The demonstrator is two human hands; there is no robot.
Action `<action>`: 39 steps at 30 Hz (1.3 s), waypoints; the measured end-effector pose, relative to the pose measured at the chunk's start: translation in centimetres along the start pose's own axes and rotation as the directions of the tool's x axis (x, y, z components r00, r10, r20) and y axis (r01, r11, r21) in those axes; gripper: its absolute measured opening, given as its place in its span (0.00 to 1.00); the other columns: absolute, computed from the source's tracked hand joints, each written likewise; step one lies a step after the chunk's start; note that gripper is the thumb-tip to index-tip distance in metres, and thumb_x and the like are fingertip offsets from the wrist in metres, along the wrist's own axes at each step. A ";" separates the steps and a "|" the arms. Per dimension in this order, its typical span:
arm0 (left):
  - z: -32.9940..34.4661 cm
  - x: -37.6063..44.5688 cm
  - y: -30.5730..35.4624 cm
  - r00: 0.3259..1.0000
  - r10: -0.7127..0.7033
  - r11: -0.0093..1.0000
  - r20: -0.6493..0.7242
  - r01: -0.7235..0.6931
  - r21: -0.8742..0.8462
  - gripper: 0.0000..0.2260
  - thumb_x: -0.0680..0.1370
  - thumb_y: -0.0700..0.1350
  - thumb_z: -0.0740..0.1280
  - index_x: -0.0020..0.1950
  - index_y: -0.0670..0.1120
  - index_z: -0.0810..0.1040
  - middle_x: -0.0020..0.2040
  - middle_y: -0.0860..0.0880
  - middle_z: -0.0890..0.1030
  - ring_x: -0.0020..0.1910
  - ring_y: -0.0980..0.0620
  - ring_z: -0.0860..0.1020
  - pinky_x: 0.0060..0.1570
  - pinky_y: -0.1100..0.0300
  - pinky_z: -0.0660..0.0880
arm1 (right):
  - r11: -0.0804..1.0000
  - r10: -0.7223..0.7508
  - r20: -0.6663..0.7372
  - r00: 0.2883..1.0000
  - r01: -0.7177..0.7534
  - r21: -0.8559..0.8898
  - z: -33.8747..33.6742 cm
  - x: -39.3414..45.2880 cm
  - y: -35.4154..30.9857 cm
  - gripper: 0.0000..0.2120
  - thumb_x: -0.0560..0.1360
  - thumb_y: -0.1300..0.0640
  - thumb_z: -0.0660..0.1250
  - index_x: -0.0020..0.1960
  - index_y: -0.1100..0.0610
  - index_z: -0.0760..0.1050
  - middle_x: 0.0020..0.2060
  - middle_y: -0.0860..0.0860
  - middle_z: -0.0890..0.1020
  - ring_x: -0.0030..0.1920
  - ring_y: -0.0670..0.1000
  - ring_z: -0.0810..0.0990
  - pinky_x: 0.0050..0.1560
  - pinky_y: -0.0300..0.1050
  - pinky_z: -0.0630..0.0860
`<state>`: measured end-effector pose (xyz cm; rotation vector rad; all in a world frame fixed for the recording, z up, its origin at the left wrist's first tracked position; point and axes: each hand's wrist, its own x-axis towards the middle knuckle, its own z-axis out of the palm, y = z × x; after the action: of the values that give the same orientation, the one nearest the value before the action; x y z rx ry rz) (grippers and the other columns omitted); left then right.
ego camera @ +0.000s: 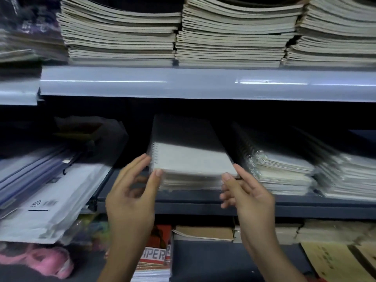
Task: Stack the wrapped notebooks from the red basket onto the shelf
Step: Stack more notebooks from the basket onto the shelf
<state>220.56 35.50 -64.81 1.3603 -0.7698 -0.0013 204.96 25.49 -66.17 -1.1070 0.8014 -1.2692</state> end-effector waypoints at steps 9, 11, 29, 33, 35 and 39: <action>1.9 3.5 -1.7 1.000 0.024 0.986 -0.001 -0.024 0.162 0.12 0.78 0.49 0.71 0.62 0.51 0.82 0.63 0.56 0.78 0.46 0.58 0.80 0.47 0.77 0.72 | 0.996 0.011 0.007 1.000 -0.010 -0.086 1.5 4.1 0.6 0.23 0.74 0.54 0.75 0.68 0.49 0.76 0.27 0.51 0.77 0.28 0.48 0.75 0.27 0.40 0.73; 1.8 3.7 -1.7 0.999 0.030 0.983 0.014 -0.032 0.183 0.13 0.78 0.49 0.71 0.63 0.51 0.82 0.63 0.57 0.78 0.46 0.59 0.79 0.47 0.76 0.72 | 0.994 0.007 0.023 1.000 -0.005 -0.113 1.4 4.2 0.7 0.24 0.75 0.53 0.74 0.69 0.49 0.75 0.28 0.52 0.78 0.29 0.49 0.76 0.28 0.40 0.74; 1.1 -12.0 -2.3 0.981 -0.076 0.991 0.176 0.054 0.125 0.11 0.77 0.49 0.72 0.58 0.53 0.77 0.52 0.47 0.80 0.43 0.52 0.80 0.39 0.65 0.77 | 0.908 0.053 0.168 0.984 0.022 -0.419 -12.1 -5.7 0.6 0.22 0.78 0.50 0.69 0.71 0.48 0.72 0.31 0.56 0.80 0.29 0.49 0.78 0.31 0.43 0.77; 1.6 -20.1 -5.8 0.907 -0.243 0.956 0.344 0.165 0.241 0.14 0.78 0.48 0.72 0.62 0.51 0.76 0.58 0.52 0.79 0.50 0.54 0.79 0.47 0.67 0.74 | 0.823 0.193 0.158 0.968 -0.072 -0.563 -17.5 -9.5 4.3 0.20 0.78 0.46 0.68 0.69 0.46 0.73 0.34 0.55 0.82 0.32 0.51 0.81 0.33 0.46 0.79; 1.6 -24.1 -8.1 0.835 -0.354 0.919 0.421 0.227 0.322 0.15 0.76 0.48 0.74 0.61 0.51 0.77 0.57 0.53 0.79 0.52 0.54 0.79 0.50 0.69 0.74 | 0.736 0.302 0.176 0.937 -0.112 -0.667 -20.5 -11.5 7.0 0.21 0.78 0.44 0.69 0.69 0.45 0.73 0.35 0.49 0.83 0.33 0.45 0.82 0.36 0.44 0.79; 1.2 -29.3 -12.5 0.666 -0.539 0.823 0.516 0.285 0.492 0.18 0.71 0.46 0.78 0.59 0.50 0.79 0.56 0.49 0.81 0.53 0.48 0.81 0.57 0.54 0.77 | 0.536 0.493 0.176 0.852 -0.138 -0.833 -24.9 -14.2 12.1 0.19 0.75 0.43 0.70 0.64 0.49 0.78 0.30 0.38 0.79 0.26 0.35 0.78 0.34 0.32 0.71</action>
<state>202.99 43.85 -90.13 1.9236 -1.0313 -0.7725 183.30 34.07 -86.84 -1.7602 1.2440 -0.2636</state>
